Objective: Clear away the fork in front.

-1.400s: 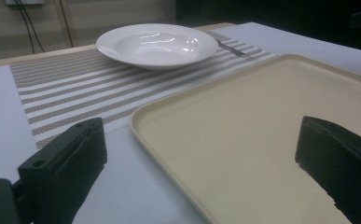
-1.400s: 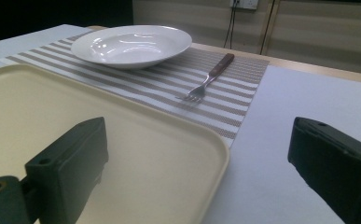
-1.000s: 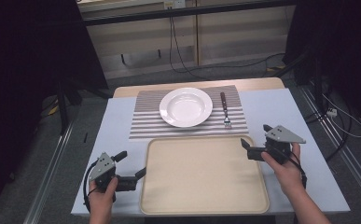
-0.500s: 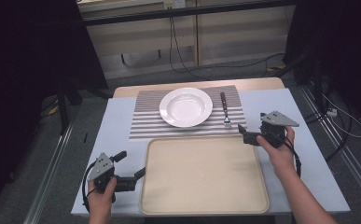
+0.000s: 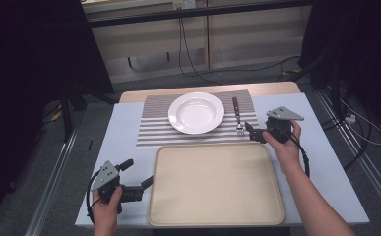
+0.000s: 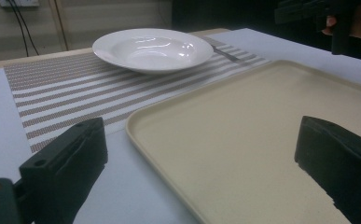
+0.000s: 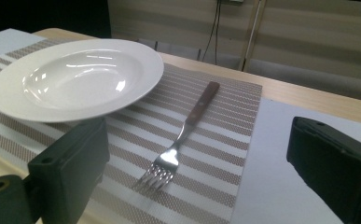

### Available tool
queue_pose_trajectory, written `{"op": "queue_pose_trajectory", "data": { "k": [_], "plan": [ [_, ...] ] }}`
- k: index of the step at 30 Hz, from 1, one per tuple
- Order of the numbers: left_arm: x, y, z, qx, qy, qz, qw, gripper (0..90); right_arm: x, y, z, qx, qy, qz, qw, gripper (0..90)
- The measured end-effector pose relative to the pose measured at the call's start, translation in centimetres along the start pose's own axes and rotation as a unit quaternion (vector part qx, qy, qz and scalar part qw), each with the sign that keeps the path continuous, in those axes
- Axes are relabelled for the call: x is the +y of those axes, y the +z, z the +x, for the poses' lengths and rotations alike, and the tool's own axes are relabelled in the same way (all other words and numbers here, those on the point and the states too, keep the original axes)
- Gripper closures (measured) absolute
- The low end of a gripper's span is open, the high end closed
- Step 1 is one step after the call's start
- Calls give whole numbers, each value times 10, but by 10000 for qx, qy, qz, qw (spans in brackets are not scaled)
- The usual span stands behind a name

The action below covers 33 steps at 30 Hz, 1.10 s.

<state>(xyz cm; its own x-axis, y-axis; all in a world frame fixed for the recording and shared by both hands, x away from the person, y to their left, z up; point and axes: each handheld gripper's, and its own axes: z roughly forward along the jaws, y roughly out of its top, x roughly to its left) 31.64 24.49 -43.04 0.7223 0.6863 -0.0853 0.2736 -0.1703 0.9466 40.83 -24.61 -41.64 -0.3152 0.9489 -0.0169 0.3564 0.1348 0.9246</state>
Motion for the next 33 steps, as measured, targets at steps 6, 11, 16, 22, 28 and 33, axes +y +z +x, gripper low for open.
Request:
{"op": "queue_pose_trajectory", "data": {
  "k": [6,11,16,22,28,33],
  "plan": [
    [0,0,1,-7,18,8,10000,26,0,12,1,20,-30,94,9999,56],
    [0,0,1,0,-19,-24,10000,26,1,24,0,9,-8,170,9999,59],
    [0,0,1,-4,-1,-8,10000,26,2,32,-1,25,-125,229,9997,85],
    [0,1,0,-3,27,8,10000,26,2,44,-2,-47,-80,486,9988,145],
    [0,1,0,9,42,17,10000,26,10,59,-7,-13,-41,646,9979,263],
    [0,0,0,47,24,-6,10000,26,14,73,-6,93,-218,869,9959,350]
  ]
}}
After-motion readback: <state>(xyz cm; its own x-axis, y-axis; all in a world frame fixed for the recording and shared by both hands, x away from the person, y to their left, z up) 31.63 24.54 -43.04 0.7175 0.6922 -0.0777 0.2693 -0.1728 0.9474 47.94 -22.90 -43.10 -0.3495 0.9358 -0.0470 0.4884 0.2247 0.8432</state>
